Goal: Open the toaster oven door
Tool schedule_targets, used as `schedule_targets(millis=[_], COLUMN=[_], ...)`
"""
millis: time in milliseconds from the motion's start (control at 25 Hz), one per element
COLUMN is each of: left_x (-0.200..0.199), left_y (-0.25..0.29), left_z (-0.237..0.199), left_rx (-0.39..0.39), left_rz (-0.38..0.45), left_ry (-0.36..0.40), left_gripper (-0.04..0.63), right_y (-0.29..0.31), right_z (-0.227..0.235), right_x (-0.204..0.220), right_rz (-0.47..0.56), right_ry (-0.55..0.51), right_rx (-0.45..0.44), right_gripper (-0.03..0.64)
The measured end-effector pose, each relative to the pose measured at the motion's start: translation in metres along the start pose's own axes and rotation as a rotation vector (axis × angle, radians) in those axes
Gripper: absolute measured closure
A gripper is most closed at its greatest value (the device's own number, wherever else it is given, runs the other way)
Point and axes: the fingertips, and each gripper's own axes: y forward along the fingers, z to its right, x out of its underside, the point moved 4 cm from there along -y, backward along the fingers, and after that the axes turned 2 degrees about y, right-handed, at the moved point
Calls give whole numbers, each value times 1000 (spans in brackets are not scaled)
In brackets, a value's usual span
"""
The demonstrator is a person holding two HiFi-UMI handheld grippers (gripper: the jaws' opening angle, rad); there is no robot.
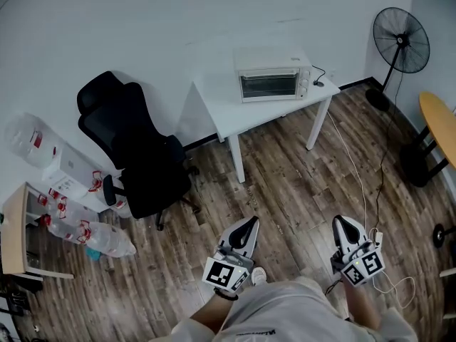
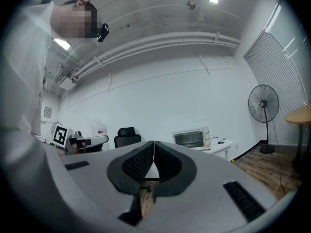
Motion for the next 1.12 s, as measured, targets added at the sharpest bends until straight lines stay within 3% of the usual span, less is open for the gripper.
schedule_targets(millis=[520, 800, 1120], left_x=[14, 17, 33], left_y=[42, 98, 195], left_z=[-48, -68, -91], left_rx=[16, 4, -9], left_rz=[-16, -27, -45], left_ry=[-44, -23, -7], left_gripper=[586, 586, 586], right_y=[68, 117, 180], right_z=[12, 56, 139], right_x=[7, 2, -13], right_rz=[-35, -27, -18], right_ry=[5, 26, 29], right_rx=[-6, -38, -73], right_gripper=[598, 598, 598])
